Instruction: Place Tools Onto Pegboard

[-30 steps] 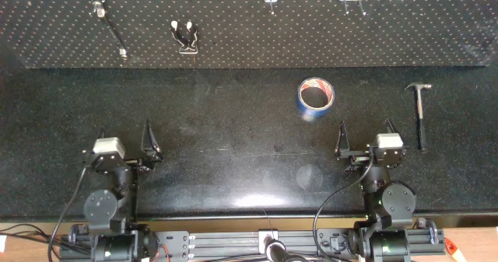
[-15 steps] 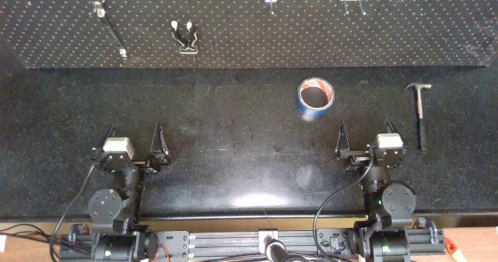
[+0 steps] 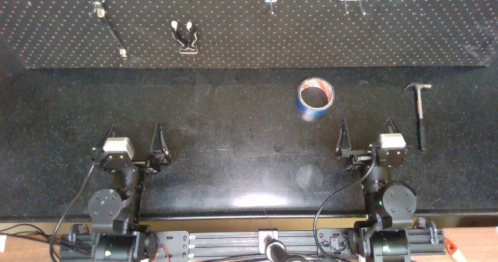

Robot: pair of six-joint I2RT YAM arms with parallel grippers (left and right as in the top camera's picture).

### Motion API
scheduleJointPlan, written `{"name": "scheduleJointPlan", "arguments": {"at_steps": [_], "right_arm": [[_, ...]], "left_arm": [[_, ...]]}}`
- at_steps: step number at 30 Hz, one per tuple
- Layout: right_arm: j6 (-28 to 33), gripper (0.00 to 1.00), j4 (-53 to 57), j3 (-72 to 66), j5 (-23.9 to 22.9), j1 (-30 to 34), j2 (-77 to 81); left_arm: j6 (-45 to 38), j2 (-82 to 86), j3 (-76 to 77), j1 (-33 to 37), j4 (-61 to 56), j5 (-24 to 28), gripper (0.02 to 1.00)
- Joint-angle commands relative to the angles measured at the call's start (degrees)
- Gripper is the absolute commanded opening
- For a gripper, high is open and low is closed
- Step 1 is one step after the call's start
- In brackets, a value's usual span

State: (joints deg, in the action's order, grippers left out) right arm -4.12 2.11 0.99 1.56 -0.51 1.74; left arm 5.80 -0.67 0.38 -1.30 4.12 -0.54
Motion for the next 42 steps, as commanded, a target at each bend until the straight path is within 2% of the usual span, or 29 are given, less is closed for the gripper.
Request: {"name": "scheduleJointPlan", "arguments": {"at_steps": [1, 5, 7, 9, 13, 16, 18, 19, 28, 33, 40, 42], "right_arm": [[-3.7, 0.98, -0.5, 17.4, 2.0, -0.5, 21.9], [-4.1, 0.982, 11.2, 36.5, 9.6, -0.5, 42.0], [-9.2, 0.98, 16.9, 45.0, 12.9, -0.5, 51.1], [-10.9, 0.98, 23.2, 49.0, 14.6, -1.1, 56.7], [-10.9, 0.976, 26.1, 50.7, 13.1, -7.2, 64.0], [-13.6, 0.976, 27.5, 51.3, 8.3, -11.8, 68.6], [-15.8, 0.976, 32.2, 54.1, 4.2, -14.2, 73.5], [-17.1, 0.976, 33.9, 55.4, 3.5, -14.3, 75.5], [-17.1, 0.976, 38.9, 64.3, 1.3, -16.0, 87.7], [-19.2, 0.976, 41.6, 64.4, 1.0, -16.5, 92.3], [-19.1, 0.978, 42.0, 64.4, 1.0, -17.0, 96.7], [-18.9, 0.678, 42.0, 64.4, 1.0, -17.0, 96.8]], "left_arm": [[-0.3, 0.5, -0.1, -0.2, 0.5, 0.6, 0.996], [-0.3, 0.5, -0.1, -0.2, 0.5, 0.6, 0.996], [-0.3, 0.5, -0.1, -0.2, 0.5, 0.6, 0.996], [-0.3, 0.5, -0.1, -0.2, 0.5, 0.6, 0.996], [-0.3, 0.5, -0.1, -0.2, 0.5, 0.6, 0.996], [-0.3, 0.5, -0.1, -0.2, 0.5, 0.6, 0.996], [-0.3, 0.5, -0.1, -0.2, 0.5, 0.6, 0.996], [-0.3, 0.5, -0.1, -0.2, 0.5, 0.6, 0.996], [-0.3, 0.5, -0.1, -0.2, 0.5, 0.6, 0.996], [-0.3, 0.5, -0.1, -0.2, 0.5, 0.6, 0.996], [-0.3, 0.5, -0.1, -0.2, 0.5, 0.6, 0.996], [-0.3, 0.5, -0.1, -0.2, 0.5, 0.6, 0.996]]}}
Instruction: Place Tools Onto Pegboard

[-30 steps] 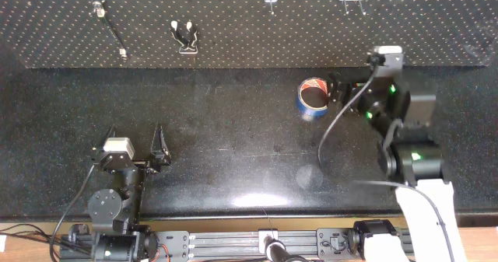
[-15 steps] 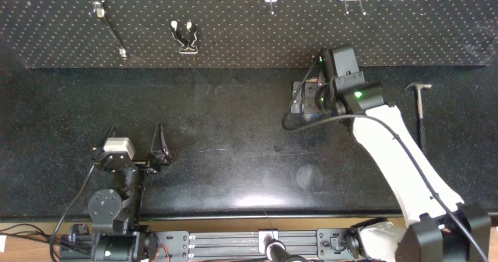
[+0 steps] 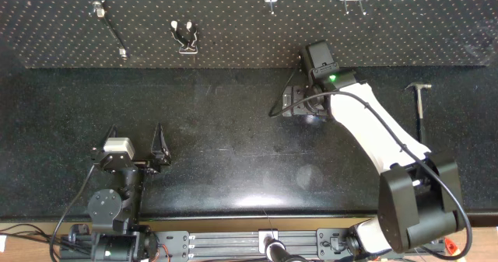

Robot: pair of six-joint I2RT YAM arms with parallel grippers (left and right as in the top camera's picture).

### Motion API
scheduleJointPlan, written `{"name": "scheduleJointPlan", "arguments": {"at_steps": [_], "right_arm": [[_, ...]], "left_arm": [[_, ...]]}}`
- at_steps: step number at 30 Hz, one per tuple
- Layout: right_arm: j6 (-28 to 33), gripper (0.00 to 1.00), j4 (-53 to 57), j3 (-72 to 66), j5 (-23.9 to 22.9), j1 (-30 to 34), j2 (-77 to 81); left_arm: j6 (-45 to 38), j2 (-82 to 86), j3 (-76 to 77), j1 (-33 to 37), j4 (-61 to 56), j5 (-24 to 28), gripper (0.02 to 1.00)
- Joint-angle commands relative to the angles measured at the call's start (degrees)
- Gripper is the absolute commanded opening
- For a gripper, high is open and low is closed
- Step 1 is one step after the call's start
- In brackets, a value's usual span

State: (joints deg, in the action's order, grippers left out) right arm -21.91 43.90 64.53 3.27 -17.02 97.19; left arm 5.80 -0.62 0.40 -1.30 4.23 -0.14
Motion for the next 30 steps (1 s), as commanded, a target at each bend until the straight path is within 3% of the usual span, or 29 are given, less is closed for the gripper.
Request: {"name": "scheduleJointPlan", "arguments": {"at_steps": [1, 5, 7, 9, 11, 22, 28, 30], "right_arm": [[-0.5, 0.503, 0.2, 0.9, -0.7, -0.5, 1.4], [-0.3, 0.266, 0.2, 0.9, -0.7, -0.5, 1.4], [-0.3, 0.24, 0.2, 0.9, -0.7, -0.5, 1.4], [-0.3, 0.137, 0.2, 0.9, -0.7, -0.5, 1.4], [-0.3, 0.095, 0.2, 0.9, -0.7, -0.5, 1.4], [-0.3, 0.086, 0.2, 0.9, -0.7, -0.5, -1.5], [-0.2, 0.075, -2.8, 0.9, -0.7, -0.7, -15.6], [3.6, 0.075, -8.4, 0.9, -0.7, -2.0, -21.6]], "left_arm": [[-0.3, 0.4, -0.1, -0.2, 0.4, 0.2, 0.996], [-0.3, 0.4, -0.1, -0.2, 0.4, 0.2, 0.996], [-0.3, 0.4, -0.1, -0.2, 0.4, 0.2, 0.996], [-0.3, 0.4, -0.1, -0.2, 0.4, 0.2, 0.996], [-0.3, 0.4, -0.1, -0.2, 0.4, 0.2, 0.996], [-0.3, 0.4, -0.1, -0.2, 0.4, 0.2, 0.996], [-0.3, 0.4, -0.1, -0.2, 0.4, 0.2, 0.996], [-0.3, 0.4, -0.1, -0.2, 0.4, 0.2, 0.996]]}}
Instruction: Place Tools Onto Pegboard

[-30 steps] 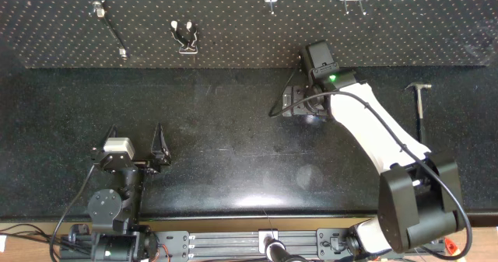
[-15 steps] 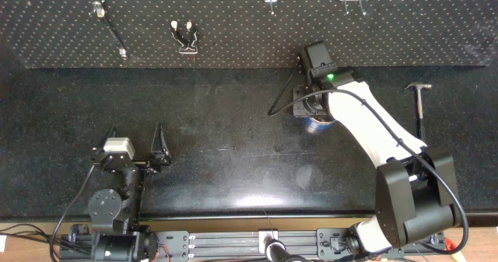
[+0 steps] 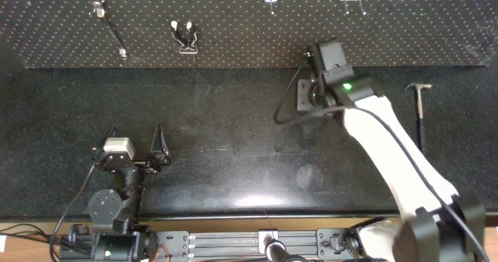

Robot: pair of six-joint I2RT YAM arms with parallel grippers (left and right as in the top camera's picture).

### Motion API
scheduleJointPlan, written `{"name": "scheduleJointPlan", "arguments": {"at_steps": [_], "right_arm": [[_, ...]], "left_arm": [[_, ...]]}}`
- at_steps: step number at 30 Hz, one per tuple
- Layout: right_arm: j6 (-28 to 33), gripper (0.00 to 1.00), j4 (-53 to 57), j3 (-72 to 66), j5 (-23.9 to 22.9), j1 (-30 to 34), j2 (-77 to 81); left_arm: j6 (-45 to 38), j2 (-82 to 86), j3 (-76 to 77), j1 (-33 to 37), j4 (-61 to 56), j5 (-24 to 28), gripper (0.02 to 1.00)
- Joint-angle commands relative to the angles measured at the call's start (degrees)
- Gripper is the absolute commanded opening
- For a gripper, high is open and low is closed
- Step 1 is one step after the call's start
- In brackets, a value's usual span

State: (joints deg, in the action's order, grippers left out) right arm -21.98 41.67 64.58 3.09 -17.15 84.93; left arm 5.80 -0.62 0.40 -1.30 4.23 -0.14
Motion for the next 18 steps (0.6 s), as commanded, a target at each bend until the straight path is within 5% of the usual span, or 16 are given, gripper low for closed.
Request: {"name": "scheduleJointPlan", "arguments": {"at_steps": [1, 8, 18], "right_arm": [[5.6, 0.075, -9.1, 0.8, -0.5, -2.7, -11.1], [20.4, 0.075, -29.7, 0.8, -1.0, -10.3, -16.3], [22.8, 0.075, -35.0, 0.8, -4.5, -11.3, -4.3]], "left_arm": [[-0.3, 0.4, -0.1, -0.2, 0.4, 0.2, 0.996], [-0.3, 0.4, -0.1, -0.2, 0.4, 0.2, 0.996], [-0.3, 0.4, -0.1, -0.2, 0.4, 0.2, 0.996]]}}
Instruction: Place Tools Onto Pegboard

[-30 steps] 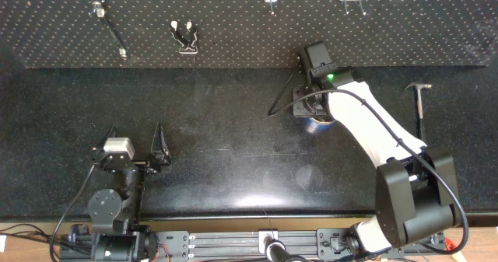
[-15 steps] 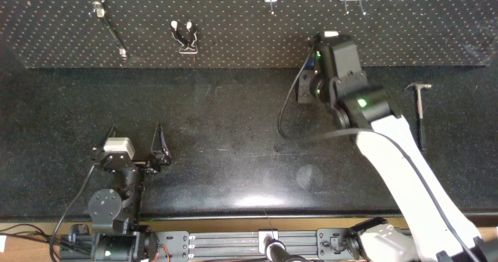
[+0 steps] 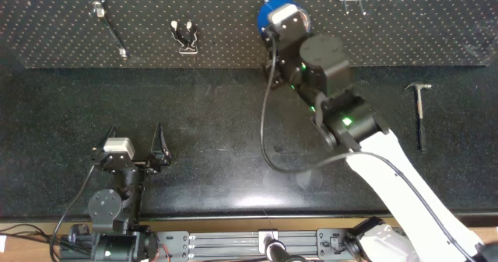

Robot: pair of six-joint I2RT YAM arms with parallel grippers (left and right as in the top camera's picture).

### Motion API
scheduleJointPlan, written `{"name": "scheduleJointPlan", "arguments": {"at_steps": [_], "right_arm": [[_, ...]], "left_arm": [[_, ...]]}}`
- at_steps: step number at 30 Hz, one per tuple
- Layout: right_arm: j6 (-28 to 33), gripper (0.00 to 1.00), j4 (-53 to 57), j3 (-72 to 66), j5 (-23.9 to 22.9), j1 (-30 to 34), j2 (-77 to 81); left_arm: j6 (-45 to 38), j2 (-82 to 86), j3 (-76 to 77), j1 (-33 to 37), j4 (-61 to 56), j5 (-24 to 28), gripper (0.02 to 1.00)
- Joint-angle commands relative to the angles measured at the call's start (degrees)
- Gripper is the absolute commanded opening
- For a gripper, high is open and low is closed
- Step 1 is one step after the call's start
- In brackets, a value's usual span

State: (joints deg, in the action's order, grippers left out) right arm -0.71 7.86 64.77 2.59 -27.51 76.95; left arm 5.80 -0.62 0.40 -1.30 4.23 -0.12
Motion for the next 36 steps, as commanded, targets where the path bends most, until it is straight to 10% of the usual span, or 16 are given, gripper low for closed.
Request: {"name": "scheduleJointPlan", "arguments": {"at_steps": [1, 4, 12, 13, 16, 24, 27, 33, 36], "right_arm": [[1.5, 0.075, -1.2, 0.6, -6.9, -1.6, 4.8], [1.5, 0.077, -3.3, 0.6, -13.8, -3.5, 8.4], [4.5, 0.077, -14.4, 0.6, -14.1, -3.8, 18.1], [4.5, 0.52, -15.9, 0.6, -14.0, -4.0, 19.2], [4.4, 0.873, -15.3, 0.6, -13.7, -4.7, 17.5], [4.3, 0.921, 9.8, 0.6, -12.2, -1.5, -13.4], [-1.6, 0.921, 23.0, 0.6, -11.6, 7.4, -16.5], [-3.1, 0.925, 44.2, 6.4, 7.8, 37.6, -12.4], [-3.3, 0.925, 59.3, 11.5, 5.6, 48.2, -9.4]], "left_arm": [[-0.3, 0.4, -0.1, -0.2, 0.4, 0.2, 0.996], [-0.3, 0.4, -0.1, -0.2, 0.4, 0.2, 0.996], [-0.3, 0.4, -0.1, -0.2, 0.4, 0.2, 0.996], [-0.3, 0.4, -0.1, -0.2, 0.4, 0.2, 0.996], [-0.3, 0.4, -0.1, -0.2, 0.4, 0.2, 0.996], [-0.3, 0.4, -0.1, -0.2, 0.4, 0.2, 0.996], [-0.3, 0.4, -0.1, -0.2, 0.4, 0.2, 0.996], [-0.3, 0.4, -0.1, -0.2, 0.4, 0.2, 0.996], [-0.3, 0.4, -0.1, -0.2, 0.4, 0.2, 0.996]]}}
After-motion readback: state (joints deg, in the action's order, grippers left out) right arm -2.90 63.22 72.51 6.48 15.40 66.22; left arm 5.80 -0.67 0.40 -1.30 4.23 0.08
